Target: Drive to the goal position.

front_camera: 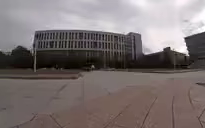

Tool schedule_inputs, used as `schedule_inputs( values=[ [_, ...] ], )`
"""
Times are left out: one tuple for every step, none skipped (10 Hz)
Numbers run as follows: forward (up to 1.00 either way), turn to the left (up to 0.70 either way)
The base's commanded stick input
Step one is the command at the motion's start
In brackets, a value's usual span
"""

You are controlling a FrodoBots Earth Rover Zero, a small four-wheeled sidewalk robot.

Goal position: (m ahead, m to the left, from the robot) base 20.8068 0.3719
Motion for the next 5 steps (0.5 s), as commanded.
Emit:
schedule_inputs(
  values=[
    [0.70,0.00],
    [0.70,0.00],
    [0.70,0.00],
    [0.70,0.00],
    [0.70,0.00]
  ],
)
